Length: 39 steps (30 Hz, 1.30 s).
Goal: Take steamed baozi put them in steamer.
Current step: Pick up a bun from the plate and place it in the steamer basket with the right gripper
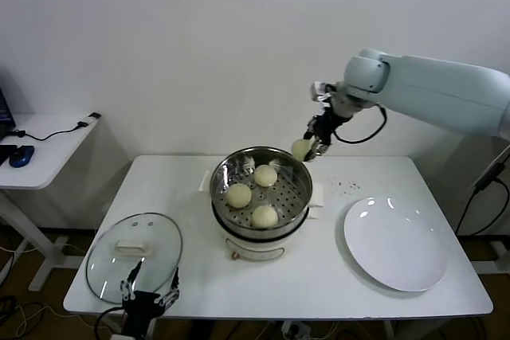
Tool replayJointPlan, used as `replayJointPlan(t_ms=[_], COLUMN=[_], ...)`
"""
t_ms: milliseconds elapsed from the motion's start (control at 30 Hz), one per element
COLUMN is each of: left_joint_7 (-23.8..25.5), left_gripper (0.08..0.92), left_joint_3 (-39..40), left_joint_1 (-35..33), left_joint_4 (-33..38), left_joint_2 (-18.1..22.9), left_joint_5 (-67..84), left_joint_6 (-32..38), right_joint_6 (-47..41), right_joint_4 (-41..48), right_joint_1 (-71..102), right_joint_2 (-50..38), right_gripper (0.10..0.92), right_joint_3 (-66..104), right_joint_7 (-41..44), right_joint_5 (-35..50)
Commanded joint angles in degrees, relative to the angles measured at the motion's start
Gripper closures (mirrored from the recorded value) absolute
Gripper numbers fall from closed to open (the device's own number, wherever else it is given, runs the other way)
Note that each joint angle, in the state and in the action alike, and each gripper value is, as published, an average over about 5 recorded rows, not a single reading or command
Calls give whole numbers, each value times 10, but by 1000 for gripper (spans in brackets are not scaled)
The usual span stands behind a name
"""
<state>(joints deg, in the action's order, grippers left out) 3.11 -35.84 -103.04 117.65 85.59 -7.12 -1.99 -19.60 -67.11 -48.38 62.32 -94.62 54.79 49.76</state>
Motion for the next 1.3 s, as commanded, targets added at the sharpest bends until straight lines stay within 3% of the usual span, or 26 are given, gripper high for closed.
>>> replayJointPlan(t_ms=[33, 967, 1300], left_joint_7=[-1, -2, -2], left_gripper=[177, 177, 177], left_joint_3=[1, -11, -12], left_joint_1=[-3, 5, 5], left_joint_4=[-9, -11, -11], left_joint_2=[-5, -17, -17], left_joint_5=[7, 22, 21], left_joint_6=[7, 2, 2], right_joint_6=[-27, -24, -22], right_joint_4=[-13, 5, 2], right_joint_1=[-8, 69, 62], right_joint_2=[111, 108, 93], right_gripper=[465, 442, 221], right_joint_3=[-89, -110, -92], right_joint_7=[-53, -80, -87], right_joint_5=[81, 44, 59])
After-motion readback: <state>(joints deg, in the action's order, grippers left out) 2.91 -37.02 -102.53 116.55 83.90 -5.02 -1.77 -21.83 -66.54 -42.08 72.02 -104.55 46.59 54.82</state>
